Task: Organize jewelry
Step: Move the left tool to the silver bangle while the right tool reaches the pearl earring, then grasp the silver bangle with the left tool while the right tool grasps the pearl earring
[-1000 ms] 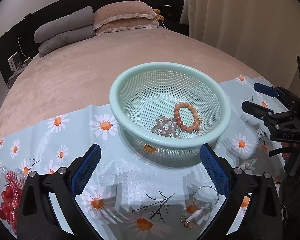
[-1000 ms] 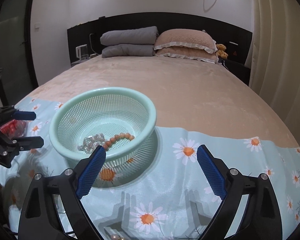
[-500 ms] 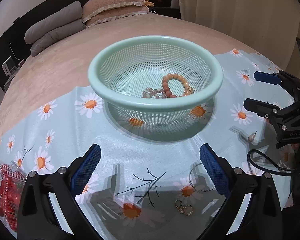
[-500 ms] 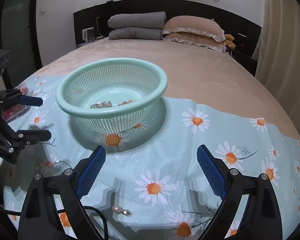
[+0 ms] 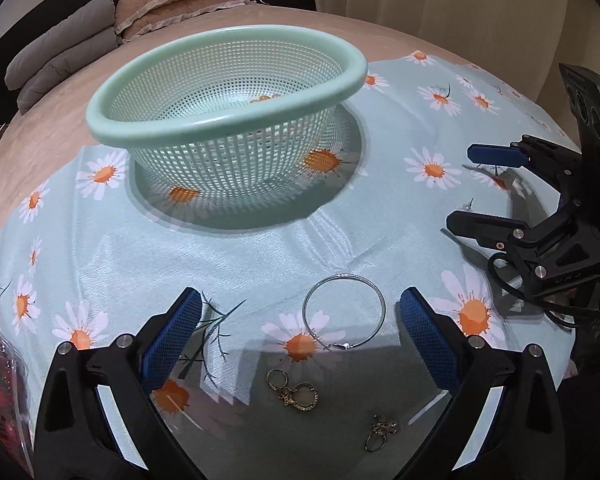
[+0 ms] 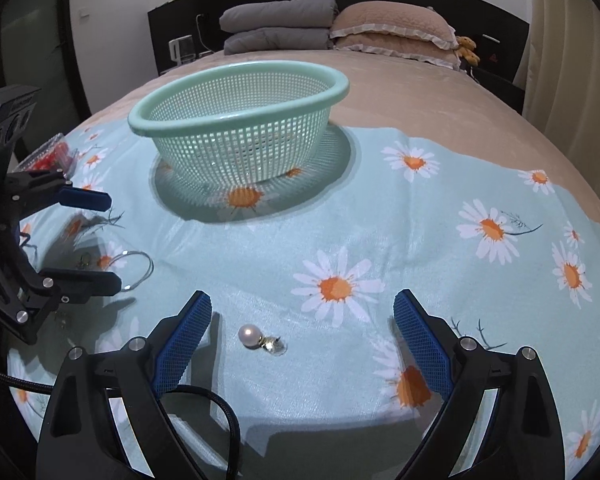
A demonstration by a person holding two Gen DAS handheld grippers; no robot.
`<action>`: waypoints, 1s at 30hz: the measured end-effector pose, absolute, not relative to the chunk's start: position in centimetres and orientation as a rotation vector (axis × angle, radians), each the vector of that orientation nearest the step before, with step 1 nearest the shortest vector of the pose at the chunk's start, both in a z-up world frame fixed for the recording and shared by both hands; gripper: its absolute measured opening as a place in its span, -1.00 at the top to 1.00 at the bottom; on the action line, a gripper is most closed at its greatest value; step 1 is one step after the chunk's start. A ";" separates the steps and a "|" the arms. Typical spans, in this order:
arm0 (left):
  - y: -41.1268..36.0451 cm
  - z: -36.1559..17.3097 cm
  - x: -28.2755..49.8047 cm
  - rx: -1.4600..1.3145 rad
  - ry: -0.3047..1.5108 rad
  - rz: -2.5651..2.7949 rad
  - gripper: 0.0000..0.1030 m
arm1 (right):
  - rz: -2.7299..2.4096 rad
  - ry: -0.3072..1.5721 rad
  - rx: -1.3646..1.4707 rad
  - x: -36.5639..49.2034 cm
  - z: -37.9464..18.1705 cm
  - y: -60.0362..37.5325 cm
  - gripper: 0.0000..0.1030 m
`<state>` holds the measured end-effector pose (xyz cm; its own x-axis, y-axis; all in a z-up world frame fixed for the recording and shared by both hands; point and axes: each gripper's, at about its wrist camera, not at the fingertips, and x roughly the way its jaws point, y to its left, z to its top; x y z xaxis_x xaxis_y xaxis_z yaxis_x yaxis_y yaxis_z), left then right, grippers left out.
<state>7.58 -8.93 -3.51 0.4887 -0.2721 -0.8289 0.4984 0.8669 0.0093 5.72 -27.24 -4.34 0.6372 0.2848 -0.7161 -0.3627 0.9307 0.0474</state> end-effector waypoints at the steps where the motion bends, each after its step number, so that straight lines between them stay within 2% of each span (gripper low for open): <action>1: -9.0 -3.6 7.5 0.265 0.953 -0.478 -0.88 | 0.371 0.805 -0.098 5.7 -4.6 -27.3 -0.71; 10: -9.5 -5.1 7.5 0.234 0.948 -0.514 -0.88 | 0.376 0.819 -0.071 5.7 -5.8 -27.4 -0.70; 12: -9.4 -5.1 7.4 0.230 0.941 -0.525 -0.79 | 0.362 0.811 -0.084 5.4 -5.7 -27.2 -0.55; 13: -9.4 -5.0 7.3 0.229 0.937 -0.535 -0.69 | 0.360 0.804 -0.087 5.2 -5.6 -27.1 -0.39; 18: -9.9 -4.9 7.0 0.217 0.937 -0.579 -0.16 | 0.342 0.802 -0.109 4.9 -5.4 -27.0 0.05; 20: -10.2 -4.8 6.6 0.224 0.936 -0.608 0.13 | 0.382 0.799 -0.121 4.7 -5.4 -26.6 0.36; 22: -10.4 -4.8 6.5 0.235 0.933 -0.606 0.13 | 0.412 0.799 -0.137 4.4 -5.4 -26.1 0.57; 30: -10.2 -4.8 6.4 0.225 0.935 -0.610 0.13 | 0.417 0.802 -0.134 4.3 -5.4 -26.1 0.57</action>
<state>6.44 -10.21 -4.81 0.4414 -0.3921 -0.8071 0.5808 0.8105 -0.0761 4.32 -26.07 -5.42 0.6190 0.3111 -0.7211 -0.4110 0.9108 0.0401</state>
